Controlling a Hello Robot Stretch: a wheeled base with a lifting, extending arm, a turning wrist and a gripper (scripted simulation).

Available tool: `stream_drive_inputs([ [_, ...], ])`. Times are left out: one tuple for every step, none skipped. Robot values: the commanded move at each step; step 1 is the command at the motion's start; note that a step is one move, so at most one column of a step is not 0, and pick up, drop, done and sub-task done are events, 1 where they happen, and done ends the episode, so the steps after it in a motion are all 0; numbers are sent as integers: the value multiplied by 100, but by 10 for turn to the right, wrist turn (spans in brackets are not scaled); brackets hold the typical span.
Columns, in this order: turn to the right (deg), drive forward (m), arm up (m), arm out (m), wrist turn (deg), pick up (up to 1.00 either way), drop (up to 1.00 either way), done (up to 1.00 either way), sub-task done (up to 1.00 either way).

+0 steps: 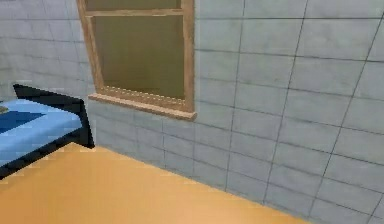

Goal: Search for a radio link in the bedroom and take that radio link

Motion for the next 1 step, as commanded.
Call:
stream_drive_inputs([
  [-450,0,0,0,0,0,0,0,0],
])
